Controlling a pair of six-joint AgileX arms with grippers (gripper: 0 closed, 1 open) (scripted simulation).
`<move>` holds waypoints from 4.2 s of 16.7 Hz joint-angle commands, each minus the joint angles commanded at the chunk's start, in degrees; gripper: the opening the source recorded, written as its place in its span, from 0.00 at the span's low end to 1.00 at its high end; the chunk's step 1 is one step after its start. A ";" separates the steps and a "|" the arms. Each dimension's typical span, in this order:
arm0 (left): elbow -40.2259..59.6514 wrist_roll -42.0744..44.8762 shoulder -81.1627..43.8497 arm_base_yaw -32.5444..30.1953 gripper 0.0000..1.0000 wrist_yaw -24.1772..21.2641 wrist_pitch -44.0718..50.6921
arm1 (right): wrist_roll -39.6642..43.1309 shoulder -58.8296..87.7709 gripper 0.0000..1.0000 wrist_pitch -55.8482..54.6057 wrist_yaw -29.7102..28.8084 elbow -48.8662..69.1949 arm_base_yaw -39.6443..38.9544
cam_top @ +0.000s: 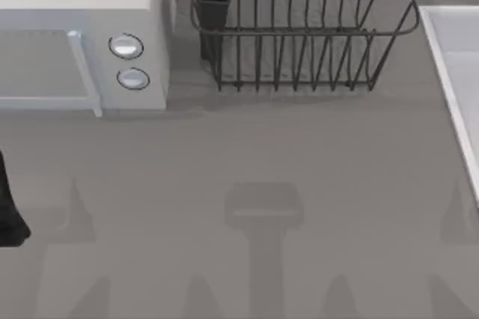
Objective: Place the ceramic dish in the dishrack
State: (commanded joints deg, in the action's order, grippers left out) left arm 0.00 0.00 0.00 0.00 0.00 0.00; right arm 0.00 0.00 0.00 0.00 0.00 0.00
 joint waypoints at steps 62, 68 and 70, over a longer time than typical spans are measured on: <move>0.00 0.00 0.00 0.00 1.00 0.00 0.00 | 42.07 104.63 0.02 44.09 2.10 61.08 42.98; 0.00 0.00 0.00 0.00 1.00 0.00 0.00 | 42.07 104.63 0.00 44.09 2.10 61.08 42.98; 0.00 0.00 0.00 0.00 1.00 0.00 0.00 | 42.07 104.63 0.00 44.09 2.10 61.08 42.98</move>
State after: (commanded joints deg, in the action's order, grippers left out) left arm 0.00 0.00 0.00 0.00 0.00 0.00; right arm 42.07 104.63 44.09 2.10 61.08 42.98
